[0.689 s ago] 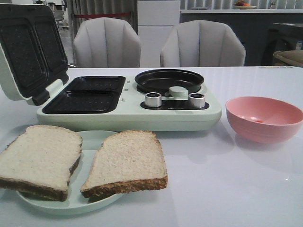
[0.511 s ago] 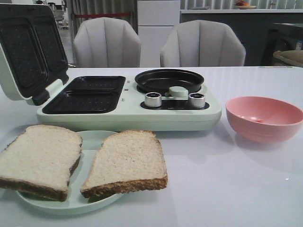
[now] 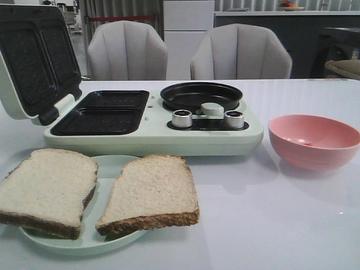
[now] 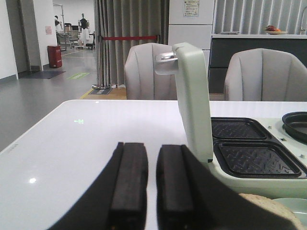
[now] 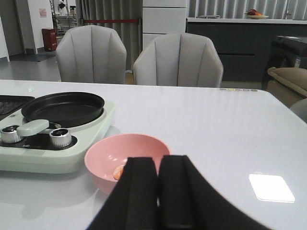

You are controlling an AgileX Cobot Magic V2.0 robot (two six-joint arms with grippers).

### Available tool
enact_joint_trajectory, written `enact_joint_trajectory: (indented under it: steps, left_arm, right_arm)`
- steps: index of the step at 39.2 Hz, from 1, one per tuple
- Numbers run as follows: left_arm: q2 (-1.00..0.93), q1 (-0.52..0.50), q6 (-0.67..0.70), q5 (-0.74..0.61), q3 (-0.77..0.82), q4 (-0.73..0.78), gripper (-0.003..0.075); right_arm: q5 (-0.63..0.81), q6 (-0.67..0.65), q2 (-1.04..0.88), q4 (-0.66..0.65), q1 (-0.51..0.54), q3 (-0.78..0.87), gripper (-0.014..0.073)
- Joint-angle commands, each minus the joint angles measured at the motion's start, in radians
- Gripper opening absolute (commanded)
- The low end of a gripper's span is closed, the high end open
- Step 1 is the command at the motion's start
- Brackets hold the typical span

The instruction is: Make breakfast with bread and shrimp

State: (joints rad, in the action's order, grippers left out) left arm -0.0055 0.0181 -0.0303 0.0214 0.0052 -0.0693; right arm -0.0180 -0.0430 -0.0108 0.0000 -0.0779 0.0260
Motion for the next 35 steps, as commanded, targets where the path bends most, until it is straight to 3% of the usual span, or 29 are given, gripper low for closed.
enact_joint_trajectory:
  steps: [1,7,16,18,28,35]
  left_arm:
    - [-0.016,-0.001,0.01,-0.079,0.021,-0.002,0.0185]
    - [-0.016,-0.001,0.01,-0.085,0.021,-0.002,0.0185]
    - [-0.012,-0.001,0.01,-0.302,0.002,-0.013,0.0185]
    - [-0.011,-0.001,0.01,-0.297,-0.02,-0.013,0.0185]
    - [0.031,-0.001,0.01,-0.077,-0.232,-0.009,0.0185]
    - [0.144,-0.001,0.01,0.163,-0.374,-0.007,0.0185]
  right_arm:
    - [0.077,0.003,-0.021,-0.013,0.007,-0.016,0.0153]
    - [0.077,0.003,-0.021,-0.013,0.007,-0.016,0.0153]
    - [0.077,0.003,-0.021,-0.013,0.007,-0.016,0.0153]
    - [0.077,0.003,-0.021,-0.013,0.007,-0.016,0.0153]
    - [0.077,0.003,-0.021,-0.013,0.007,-0.016,0.0153]
    - [0.077,0.003,-0.021,-0.013,0.007,-0.016,0.0153]
